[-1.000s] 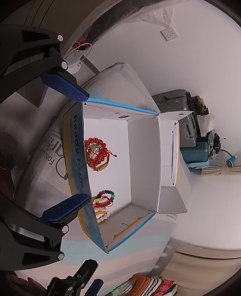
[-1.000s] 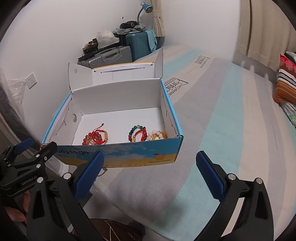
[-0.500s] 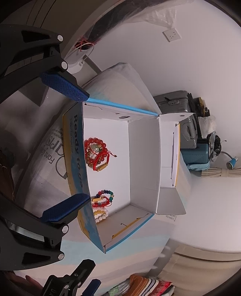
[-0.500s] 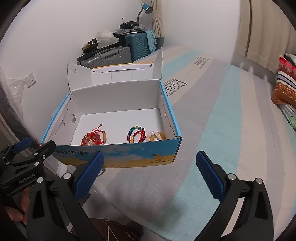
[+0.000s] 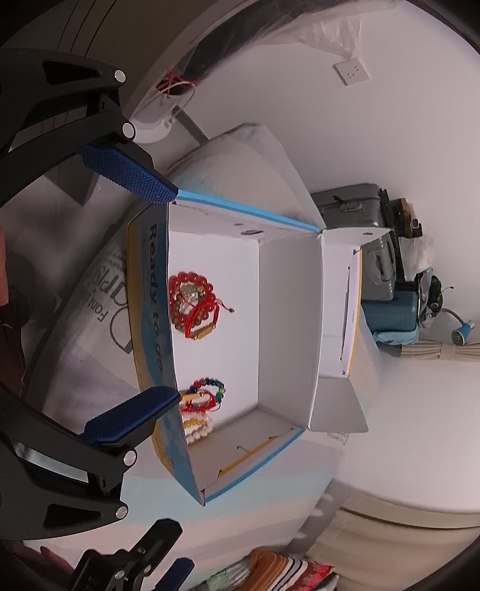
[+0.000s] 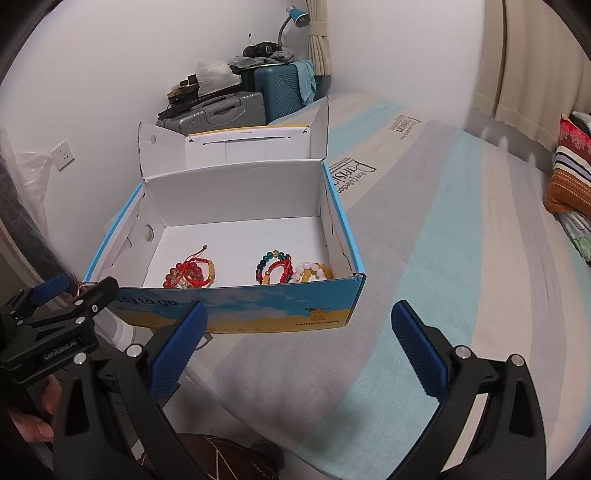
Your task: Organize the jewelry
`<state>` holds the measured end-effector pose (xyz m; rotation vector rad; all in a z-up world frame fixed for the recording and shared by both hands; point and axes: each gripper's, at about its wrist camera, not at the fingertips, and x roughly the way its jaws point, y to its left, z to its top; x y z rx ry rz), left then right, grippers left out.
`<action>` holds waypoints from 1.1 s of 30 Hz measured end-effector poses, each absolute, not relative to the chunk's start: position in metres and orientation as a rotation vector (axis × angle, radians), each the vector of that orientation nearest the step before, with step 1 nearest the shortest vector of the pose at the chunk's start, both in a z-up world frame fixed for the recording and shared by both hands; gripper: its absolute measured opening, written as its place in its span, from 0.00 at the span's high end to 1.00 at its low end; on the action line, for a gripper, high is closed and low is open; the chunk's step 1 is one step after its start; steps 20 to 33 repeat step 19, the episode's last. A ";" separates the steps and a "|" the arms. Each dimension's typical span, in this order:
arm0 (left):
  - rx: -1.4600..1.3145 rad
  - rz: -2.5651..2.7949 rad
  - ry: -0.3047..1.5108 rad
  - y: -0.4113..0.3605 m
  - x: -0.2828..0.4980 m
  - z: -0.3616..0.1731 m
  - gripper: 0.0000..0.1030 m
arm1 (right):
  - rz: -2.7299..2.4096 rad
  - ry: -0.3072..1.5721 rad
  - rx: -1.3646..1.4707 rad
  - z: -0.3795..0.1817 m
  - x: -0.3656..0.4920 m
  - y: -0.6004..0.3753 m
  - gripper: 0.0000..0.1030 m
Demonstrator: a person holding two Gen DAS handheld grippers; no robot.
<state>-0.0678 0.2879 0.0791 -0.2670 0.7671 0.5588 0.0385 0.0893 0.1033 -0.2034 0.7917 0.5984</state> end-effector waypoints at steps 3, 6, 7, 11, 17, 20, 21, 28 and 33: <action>-0.274 0.561 0.768 0.288 -0.067 0.079 0.05 | 0.602 0.795 -0.202 0.103 0.039 0.089 0.07; -0.275 0.553 0.767 0.287 -0.066 0.079 0.05 | 0.601 0.794 -0.205 0.102 0.039 0.089 0.07; -0.267 0.556 0.759 0.286 -0.067 0.080 0.05 | 0.602 0.795 -0.205 0.102 0.039 0.089 0.07; -0.228 0.548 0.734 0.280 -0.069 0.082 0.05 | 0.602 0.796 -0.208 0.101 0.039 0.089 0.07; -0.228 0.549 0.752 0.281 -0.067 0.083 0.06 | 0.601 0.795 -0.206 0.100 0.038 0.088 0.07; -0.235 0.550 0.753 0.282 -0.067 0.083 0.06 | 0.601 0.796 -0.205 0.100 0.038 0.088 0.07; -0.235 0.550 0.753 0.282 -0.067 0.083 0.06 | 0.601 0.796 -0.205 0.100 0.038 0.088 0.07; -0.235 0.550 0.753 0.282 -0.067 0.083 0.06 | 0.601 0.796 -0.205 0.100 0.038 0.088 0.07; -0.235 0.550 0.753 0.282 -0.067 0.083 0.06 | 0.601 0.796 -0.205 0.100 0.038 0.088 0.07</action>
